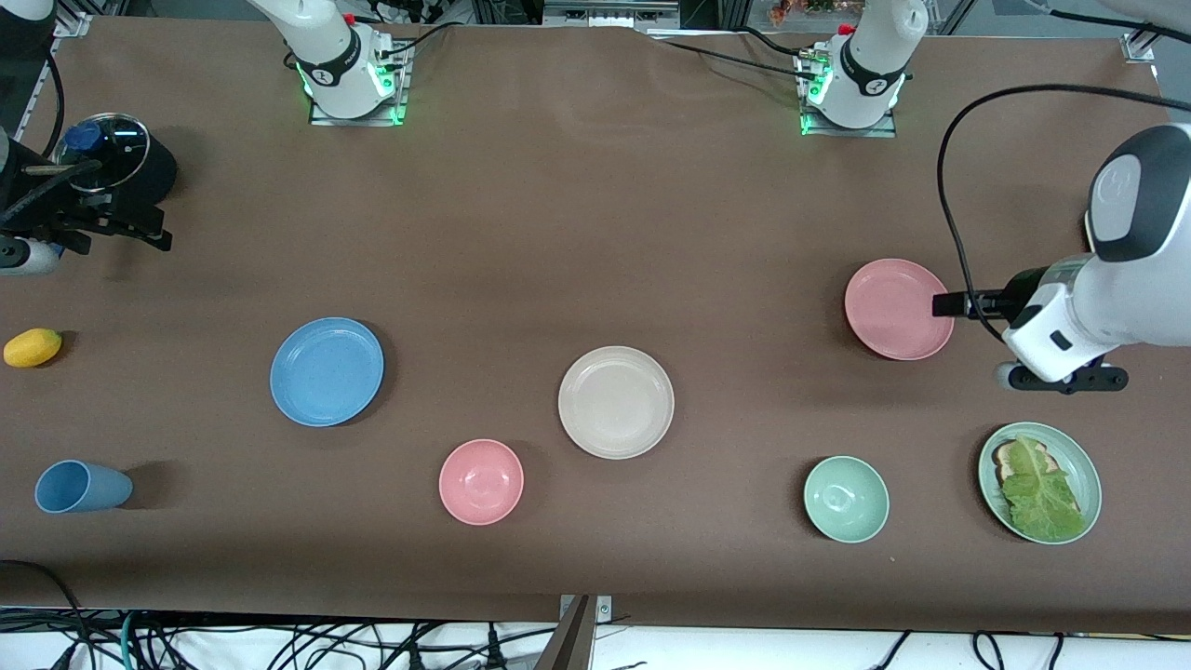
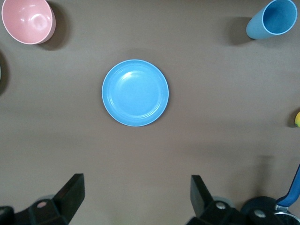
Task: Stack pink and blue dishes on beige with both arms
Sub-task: 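Lower the left gripper to the rim of the pink plate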
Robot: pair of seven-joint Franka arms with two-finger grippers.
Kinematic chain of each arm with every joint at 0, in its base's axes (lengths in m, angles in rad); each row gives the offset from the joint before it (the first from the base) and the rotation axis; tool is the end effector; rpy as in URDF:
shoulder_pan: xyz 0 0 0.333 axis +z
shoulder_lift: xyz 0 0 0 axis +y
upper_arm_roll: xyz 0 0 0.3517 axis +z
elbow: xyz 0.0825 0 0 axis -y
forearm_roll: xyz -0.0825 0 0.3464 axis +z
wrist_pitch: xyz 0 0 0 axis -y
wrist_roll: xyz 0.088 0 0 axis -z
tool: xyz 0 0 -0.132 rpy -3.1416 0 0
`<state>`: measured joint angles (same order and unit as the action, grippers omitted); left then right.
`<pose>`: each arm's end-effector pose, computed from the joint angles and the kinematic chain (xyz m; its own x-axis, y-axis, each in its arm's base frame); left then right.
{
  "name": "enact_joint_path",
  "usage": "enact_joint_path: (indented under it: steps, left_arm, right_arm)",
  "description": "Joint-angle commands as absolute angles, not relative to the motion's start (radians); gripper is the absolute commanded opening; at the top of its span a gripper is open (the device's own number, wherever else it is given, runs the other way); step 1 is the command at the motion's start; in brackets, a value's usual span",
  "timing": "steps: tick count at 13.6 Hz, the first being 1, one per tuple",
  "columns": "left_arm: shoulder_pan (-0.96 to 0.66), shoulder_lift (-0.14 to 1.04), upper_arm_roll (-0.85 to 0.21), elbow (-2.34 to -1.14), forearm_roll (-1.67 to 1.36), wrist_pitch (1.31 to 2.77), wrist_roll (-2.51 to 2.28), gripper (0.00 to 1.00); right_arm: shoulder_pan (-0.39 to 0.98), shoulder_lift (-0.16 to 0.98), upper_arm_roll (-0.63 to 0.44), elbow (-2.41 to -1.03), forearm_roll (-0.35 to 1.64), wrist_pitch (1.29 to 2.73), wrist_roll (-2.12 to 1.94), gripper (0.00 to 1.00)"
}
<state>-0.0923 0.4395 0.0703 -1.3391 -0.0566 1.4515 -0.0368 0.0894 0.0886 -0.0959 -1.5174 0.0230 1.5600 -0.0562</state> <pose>0.6205 -0.0300 0.4727 0.9470 0.0125 -0.3210 0.0178 -0.9997 0.0137 0.5441 0.0021 0.6106 0.9978 0.0499 -0.0447 0.0492 -0.9986 -0.0170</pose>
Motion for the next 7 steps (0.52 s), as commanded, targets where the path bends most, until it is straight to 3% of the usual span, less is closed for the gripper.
enact_joint_path:
  steps: [1,7]
  left_arm:
    - [-0.101,0.535,0.060,-1.319,-0.045,1.477,-0.040,1.00]
    - [-0.034,0.583,0.060,-1.368,-0.132,1.505,0.024,1.00]
  right_arm:
    - [0.086,0.094,-0.091,-1.499,0.023,1.545,-0.046,1.00]
    - [0.086,0.092,-0.091,-1.499,0.021,1.545,-0.046,1.00]
